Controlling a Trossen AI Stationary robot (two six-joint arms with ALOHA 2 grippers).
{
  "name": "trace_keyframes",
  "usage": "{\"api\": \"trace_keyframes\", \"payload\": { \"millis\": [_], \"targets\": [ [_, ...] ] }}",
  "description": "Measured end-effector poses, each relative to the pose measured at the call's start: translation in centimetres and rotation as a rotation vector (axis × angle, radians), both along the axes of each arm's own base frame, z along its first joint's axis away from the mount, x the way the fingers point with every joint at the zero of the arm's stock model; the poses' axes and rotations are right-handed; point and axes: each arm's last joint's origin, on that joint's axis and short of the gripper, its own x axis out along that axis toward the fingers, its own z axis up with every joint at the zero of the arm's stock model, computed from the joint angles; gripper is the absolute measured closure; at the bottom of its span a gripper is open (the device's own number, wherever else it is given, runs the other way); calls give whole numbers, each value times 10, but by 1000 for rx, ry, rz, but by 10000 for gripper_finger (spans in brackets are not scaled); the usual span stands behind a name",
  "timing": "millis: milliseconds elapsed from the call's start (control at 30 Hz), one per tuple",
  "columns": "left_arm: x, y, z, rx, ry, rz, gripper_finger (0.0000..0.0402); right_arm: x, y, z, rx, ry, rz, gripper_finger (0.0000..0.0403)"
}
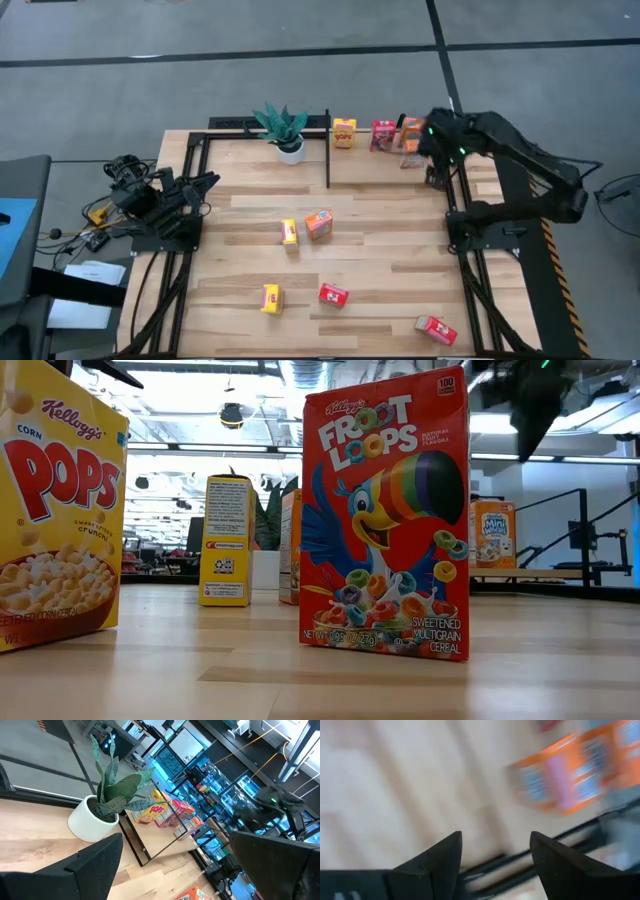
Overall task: Stack cereal on shelf
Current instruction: Put the bottom red cereal box on the shelf aligned with the red cereal box
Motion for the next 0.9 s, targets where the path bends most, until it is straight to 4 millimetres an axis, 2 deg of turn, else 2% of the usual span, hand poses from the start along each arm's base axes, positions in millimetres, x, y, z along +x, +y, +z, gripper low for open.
{"api": "trace_keyframes", "payload": {
  "millis": [233,433,667,800,900],
  "targets": [
    [1,-1,0,8,-7,-28,42,-3,86,9,375,-99,-223,143],
    [1,-1,0,15,-6,-40,42,-2,164,6,464,-77,-294,143],
    [1,-1,0,29,5,-45,42,5,250,-17,513,-38,-352,143],
    [1,-1,0,37,12,-45,42,18,291,-36,579,-33,-346,143],
    [1,-1,0,38,12,-45,42,28,313,-51,608,-23,-339,143]
  ]
}}
